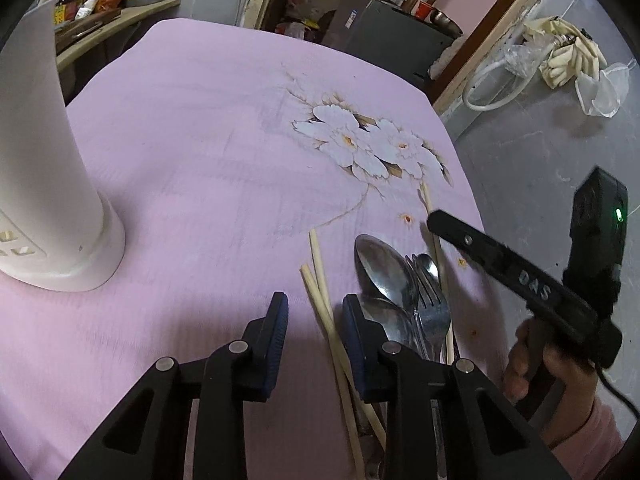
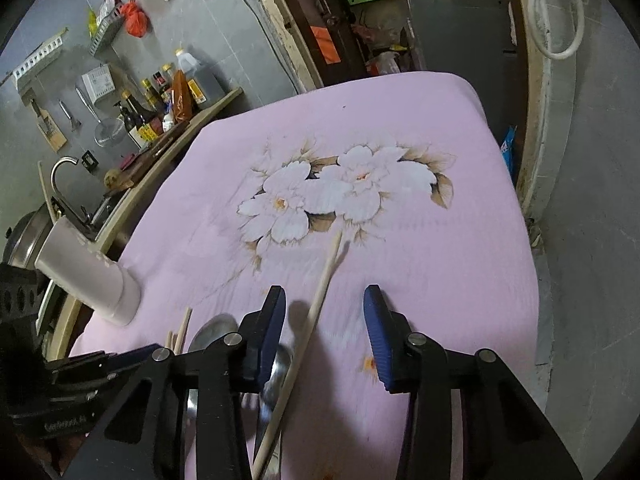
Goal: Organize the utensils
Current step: 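Grasp a wooden chopstick with the left gripper while the right gripper grasps another chopstick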
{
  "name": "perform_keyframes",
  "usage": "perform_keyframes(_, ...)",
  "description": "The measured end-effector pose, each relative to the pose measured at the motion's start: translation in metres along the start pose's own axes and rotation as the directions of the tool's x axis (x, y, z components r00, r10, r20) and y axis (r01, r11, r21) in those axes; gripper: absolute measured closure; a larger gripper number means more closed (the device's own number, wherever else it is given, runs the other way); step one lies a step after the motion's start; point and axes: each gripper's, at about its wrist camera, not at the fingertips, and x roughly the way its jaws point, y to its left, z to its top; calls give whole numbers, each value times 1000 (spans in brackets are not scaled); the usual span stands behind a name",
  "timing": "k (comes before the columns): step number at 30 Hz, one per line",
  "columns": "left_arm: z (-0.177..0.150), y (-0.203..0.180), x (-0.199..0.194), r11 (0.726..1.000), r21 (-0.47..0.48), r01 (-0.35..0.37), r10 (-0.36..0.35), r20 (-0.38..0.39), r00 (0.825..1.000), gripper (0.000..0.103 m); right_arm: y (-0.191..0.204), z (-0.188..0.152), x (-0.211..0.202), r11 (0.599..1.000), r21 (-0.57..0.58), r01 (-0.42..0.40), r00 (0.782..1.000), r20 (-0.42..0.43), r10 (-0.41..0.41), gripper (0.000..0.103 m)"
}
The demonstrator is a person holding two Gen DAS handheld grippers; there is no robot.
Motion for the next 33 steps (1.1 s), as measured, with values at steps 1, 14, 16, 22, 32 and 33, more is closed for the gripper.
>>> perform_keyframes(1, 0, 0, 0, 1000, 4, -3, 3, -2, 1000, 79, 2, 3, 3, 1000, -8, 4, 1000, -10, -4, 67)
perform_keyframes(14, 4, 5, 0, 999, -38, 25, -27, -36, 999, 96, -10, 24, 22, 996, 83, 20, 992, -123, -10, 96)
perform_keyframes(16, 5, 8, -7, 998, -54, 31, -32, -19, 999, 96, -21, 23, 20, 987, 160, -24, 992, -117, 43, 99)
perform_keyframes(22, 7, 7, -36, 998, -24, 53, -52, 36, 998, 96, -26, 16, -4, 970, 231, -71, 995, -47, 84, 99)
perform_keyframes(32, 5, 3, -100, 996, 59, 68, -75, 120, 990, 96, 1, 3, -87, 980, 183, -80, 991, 123, 58, 99)
perform_keyframes(33, 4, 3, -109, 995, 67, 70, -78, 133, 988, 96, 4, 2, -93, 981, 177, -79, 989, 140, 54, 99)
